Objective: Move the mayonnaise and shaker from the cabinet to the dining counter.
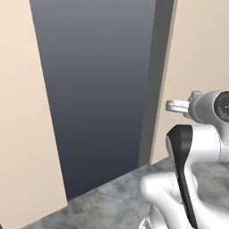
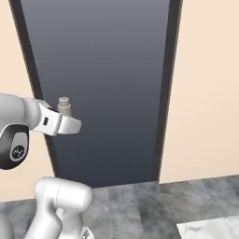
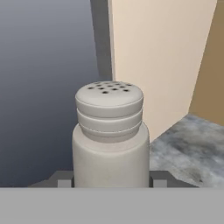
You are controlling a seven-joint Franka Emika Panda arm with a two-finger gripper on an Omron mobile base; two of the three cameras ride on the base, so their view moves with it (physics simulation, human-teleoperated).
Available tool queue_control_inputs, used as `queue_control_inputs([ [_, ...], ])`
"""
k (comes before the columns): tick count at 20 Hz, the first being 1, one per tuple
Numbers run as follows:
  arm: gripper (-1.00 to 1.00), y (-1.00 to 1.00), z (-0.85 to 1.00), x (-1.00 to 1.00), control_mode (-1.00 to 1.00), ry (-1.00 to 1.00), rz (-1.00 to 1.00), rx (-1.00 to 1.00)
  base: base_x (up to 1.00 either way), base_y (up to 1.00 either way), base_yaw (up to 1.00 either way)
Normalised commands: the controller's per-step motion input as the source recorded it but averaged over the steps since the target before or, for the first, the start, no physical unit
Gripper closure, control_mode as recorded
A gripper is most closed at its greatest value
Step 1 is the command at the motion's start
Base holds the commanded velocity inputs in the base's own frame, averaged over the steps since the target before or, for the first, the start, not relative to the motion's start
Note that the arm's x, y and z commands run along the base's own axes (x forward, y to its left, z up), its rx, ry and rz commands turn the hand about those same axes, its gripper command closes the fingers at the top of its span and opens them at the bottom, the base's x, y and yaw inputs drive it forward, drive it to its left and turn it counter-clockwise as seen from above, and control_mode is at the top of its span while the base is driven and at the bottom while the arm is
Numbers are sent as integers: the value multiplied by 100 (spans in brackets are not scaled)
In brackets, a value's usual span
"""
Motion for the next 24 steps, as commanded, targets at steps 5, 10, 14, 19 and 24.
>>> queue_control_inputs([
  [5,100,0,0,0,100,0,0,0,48,-22,-32],
  [10,100,0,0,0,100,0,0,0,49,-15,-34],
  [14,100,0,0,0,100,0,0,0,51,-13,-33],
  [19,100,0,0,0,100,0,0,0,59,-2,-31],
  [24,100,0,0,0,100,0,0,0,51,0,-40],
])
